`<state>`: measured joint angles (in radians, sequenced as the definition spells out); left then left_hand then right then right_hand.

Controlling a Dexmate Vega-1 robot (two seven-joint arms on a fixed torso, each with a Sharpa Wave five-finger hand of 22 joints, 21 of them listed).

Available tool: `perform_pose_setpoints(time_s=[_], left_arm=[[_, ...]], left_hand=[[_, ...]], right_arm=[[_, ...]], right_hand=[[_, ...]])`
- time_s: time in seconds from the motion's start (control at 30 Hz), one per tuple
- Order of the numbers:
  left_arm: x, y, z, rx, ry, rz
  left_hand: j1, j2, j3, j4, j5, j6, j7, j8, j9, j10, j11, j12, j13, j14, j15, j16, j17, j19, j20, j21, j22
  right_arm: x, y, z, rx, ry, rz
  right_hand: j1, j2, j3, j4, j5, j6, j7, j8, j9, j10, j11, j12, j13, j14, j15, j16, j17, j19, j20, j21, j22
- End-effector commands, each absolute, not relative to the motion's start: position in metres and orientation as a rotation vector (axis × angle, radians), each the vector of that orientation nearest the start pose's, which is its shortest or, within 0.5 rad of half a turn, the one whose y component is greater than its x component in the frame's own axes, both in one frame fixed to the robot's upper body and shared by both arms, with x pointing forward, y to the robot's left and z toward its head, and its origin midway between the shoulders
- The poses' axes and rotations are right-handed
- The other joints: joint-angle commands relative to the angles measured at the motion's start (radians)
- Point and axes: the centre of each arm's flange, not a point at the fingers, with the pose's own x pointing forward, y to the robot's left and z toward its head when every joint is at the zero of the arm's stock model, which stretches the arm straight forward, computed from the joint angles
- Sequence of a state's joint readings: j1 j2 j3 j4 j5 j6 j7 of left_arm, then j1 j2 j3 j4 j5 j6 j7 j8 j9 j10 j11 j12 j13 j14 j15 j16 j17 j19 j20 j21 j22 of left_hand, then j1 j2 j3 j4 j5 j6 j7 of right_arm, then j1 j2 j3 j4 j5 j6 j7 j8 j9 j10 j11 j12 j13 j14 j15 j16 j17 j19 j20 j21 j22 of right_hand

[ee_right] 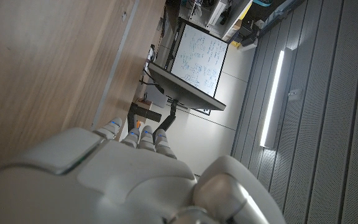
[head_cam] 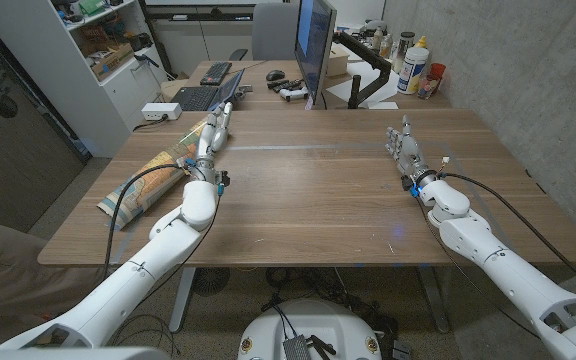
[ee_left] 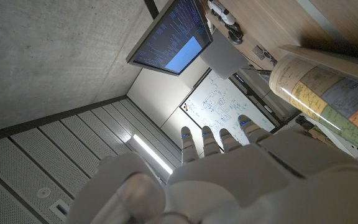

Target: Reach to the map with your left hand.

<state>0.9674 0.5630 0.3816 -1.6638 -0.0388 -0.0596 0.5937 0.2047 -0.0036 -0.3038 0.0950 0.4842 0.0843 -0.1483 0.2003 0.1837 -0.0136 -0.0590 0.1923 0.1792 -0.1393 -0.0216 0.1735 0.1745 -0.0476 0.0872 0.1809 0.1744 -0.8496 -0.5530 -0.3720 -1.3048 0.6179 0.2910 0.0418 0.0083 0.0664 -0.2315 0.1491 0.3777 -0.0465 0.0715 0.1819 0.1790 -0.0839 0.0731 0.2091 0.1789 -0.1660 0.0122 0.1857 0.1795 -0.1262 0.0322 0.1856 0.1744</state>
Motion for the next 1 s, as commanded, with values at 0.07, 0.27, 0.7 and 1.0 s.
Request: perform_pose_setpoints(time_s=[0.07,0.27,0.7,1.0], left_arm=[[0.579,0.280,0.000,0.480,-0.777,0.462],[0.577,0.286,0.001,0.531,-0.793,0.501],[0.569,0.294,0.006,0.701,-0.841,0.654],[0.568,0.296,0.006,0.773,-0.800,0.719]], left_hand=[[0.011,-0.001,-0.005,-0.005,-0.003,0.007,0.010,0.004,0.002,-0.021,-0.006,-0.005,0.005,-0.002,-0.002,0.008,0.005,-0.009,-0.004,0.003,0.003],[0.027,-0.007,-0.006,-0.012,-0.009,-0.051,0.032,-0.021,0.000,-0.070,-0.011,-0.010,0.005,-0.012,-0.017,0.010,0.005,-0.019,-0.019,0.006,0.002],[0.033,-0.008,-0.006,-0.015,-0.012,-0.021,0.037,-0.005,0.000,-0.051,-0.010,0.002,0.004,-0.006,-0.018,0.014,0.005,-0.018,-0.022,0.009,0.002],[0.039,-0.008,-0.005,-0.017,-0.012,-0.019,0.037,-0.004,0.000,-0.045,-0.007,0.005,0.004,-0.003,-0.015,0.015,0.004,-0.014,-0.018,0.011,0.001]], right_arm=[[0.647,-0.303,-0.028,-0.058,-0.604,0.203],[0.646,-0.302,-0.027,-0.057,-0.604,0.201],[0.647,-0.301,-0.031,-0.022,-0.616,0.192],[0.646,-0.300,-0.029,-0.034,-0.621,0.188]], right_hand=[[0.002,0.009,-0.009,-0.001,0.007,0.000,0.006,0.007,0.003,-0.011,0.003,-0.002,0.004,-0.017,-0.005,0.000,0.001,-0.001,-0.007,0.006,0.004],[0.001,0.007,-0.011,-0.001,0.006,-0.001,0.004,0.006,0.003,-0.014,0.004,-0.003,0.004,-0.025,-0.004,-0.003,0.001,-0.002,-0.008,0.006,0.004],[0.001,0.007,-0.013,-0.001,0.007,-0.003,0.005,0.006,0.003,-0.015,0.003,-0.003,0.004,-0.026,-0.003,-0.003,0.001,-0.002,-0.009,0.007,0.004],[0.001,0.008,-0.013,-0.001,0.007,-0.001,0.001,0.006,0.003,-0.015,0.004,-0.003,0.004,-0.027,-0.006,-0.003,0.001,-0.002,-0.010,0.007,0.004]])
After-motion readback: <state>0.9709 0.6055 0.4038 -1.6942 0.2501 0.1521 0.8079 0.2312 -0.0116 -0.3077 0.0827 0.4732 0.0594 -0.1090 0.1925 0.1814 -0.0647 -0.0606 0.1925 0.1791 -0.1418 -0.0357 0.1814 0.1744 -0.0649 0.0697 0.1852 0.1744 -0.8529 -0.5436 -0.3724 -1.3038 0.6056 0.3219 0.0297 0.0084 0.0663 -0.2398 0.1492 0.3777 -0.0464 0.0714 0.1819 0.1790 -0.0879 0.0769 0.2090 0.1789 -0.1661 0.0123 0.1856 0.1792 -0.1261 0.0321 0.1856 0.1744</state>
